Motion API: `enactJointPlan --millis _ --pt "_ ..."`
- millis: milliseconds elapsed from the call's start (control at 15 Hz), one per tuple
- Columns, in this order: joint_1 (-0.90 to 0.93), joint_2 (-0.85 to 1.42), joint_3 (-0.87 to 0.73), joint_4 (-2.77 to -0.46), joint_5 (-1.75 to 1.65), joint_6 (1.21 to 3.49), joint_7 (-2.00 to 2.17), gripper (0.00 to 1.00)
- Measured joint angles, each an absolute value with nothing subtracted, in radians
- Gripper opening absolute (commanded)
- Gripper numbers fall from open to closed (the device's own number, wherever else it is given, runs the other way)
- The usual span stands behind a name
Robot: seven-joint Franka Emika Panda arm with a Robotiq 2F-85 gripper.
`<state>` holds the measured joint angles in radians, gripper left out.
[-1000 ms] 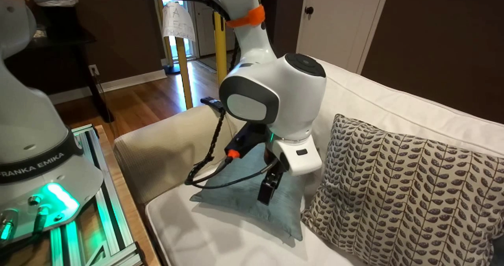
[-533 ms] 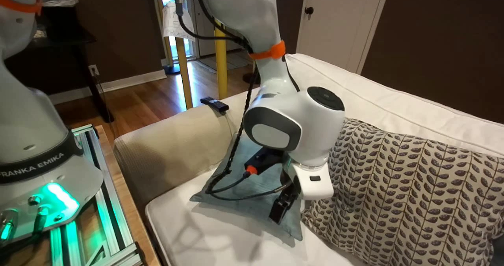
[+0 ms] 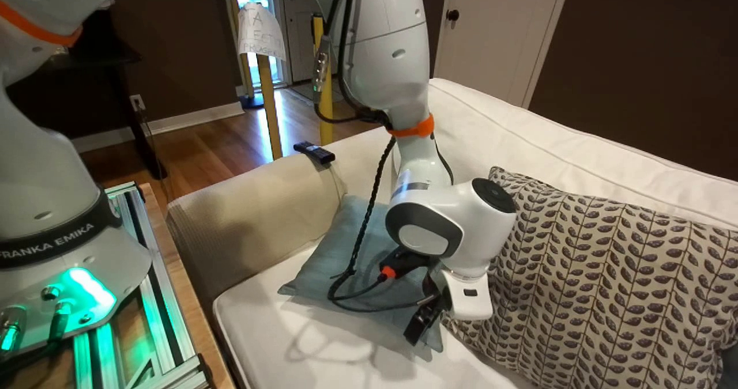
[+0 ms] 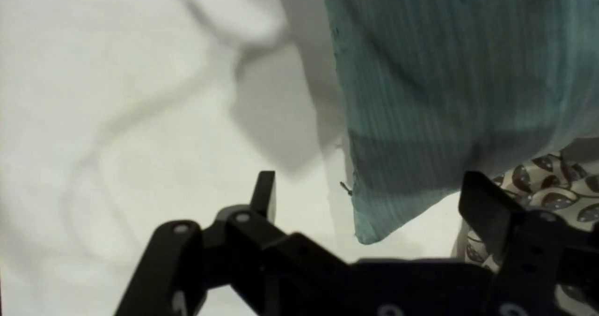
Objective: Move the blue pillow on the left to the right and then put the grey remote on the armrest
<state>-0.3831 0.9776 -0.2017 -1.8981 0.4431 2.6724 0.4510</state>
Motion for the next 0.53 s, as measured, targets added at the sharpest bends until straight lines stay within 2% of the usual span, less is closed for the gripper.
enactJointPlan --millis 267,333,400,533 --pt "-0.384 1.068 -0.201 -1.795 0.444 2.611 0.489 0.98" --pt "-0.384 1.087 -0.201 -1.774 0.445 2.604 0.497 0.74" --pt "-0.384 1.104 -0.201 -1.753 0.446 2.601 0.507 0.74" --pt "-0.384 1.134 -0.201 -1.716 0.449 2.598 0.526 0.61"
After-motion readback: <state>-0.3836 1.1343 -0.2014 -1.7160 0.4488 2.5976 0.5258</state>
